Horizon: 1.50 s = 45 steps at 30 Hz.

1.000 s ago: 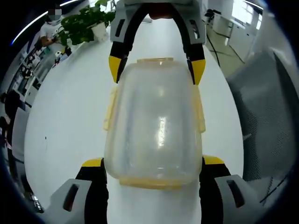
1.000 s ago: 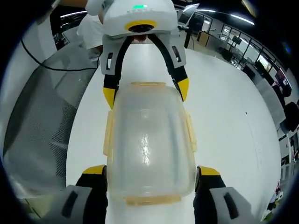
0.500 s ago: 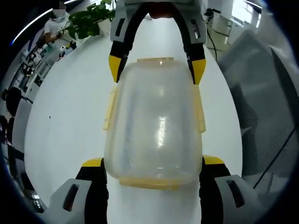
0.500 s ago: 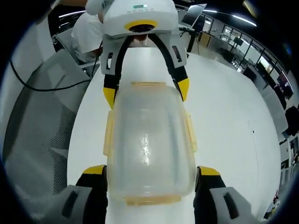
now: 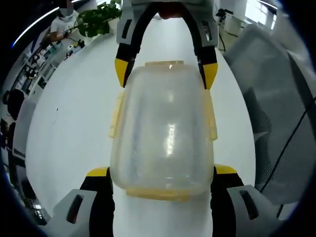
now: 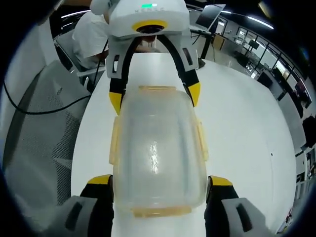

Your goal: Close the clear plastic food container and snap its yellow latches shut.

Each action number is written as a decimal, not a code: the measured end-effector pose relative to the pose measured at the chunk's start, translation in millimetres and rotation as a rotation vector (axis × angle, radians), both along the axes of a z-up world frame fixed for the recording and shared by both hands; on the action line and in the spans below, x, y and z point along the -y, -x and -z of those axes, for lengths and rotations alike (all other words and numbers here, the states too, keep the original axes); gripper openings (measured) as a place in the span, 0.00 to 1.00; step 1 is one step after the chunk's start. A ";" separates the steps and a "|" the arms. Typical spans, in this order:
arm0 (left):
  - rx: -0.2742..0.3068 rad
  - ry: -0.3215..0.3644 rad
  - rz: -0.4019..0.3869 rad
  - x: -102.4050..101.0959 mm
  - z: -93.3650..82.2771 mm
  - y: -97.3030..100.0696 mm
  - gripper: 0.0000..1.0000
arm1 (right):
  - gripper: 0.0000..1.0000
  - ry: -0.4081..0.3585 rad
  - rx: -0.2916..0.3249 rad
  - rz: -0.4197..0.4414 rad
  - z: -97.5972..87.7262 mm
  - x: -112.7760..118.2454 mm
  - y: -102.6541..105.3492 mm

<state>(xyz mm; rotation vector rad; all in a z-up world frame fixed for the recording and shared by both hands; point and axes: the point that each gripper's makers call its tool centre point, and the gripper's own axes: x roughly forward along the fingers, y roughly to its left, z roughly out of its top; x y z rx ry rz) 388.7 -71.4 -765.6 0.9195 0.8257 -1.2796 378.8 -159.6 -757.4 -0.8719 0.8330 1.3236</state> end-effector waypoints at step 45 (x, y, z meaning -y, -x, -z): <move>-0.008 -0.009 -0.009 -21.6 1.1 -97.6 0.78 | 0.76 0.007 -0.012 -0.015 1.4 -20.9 -99.1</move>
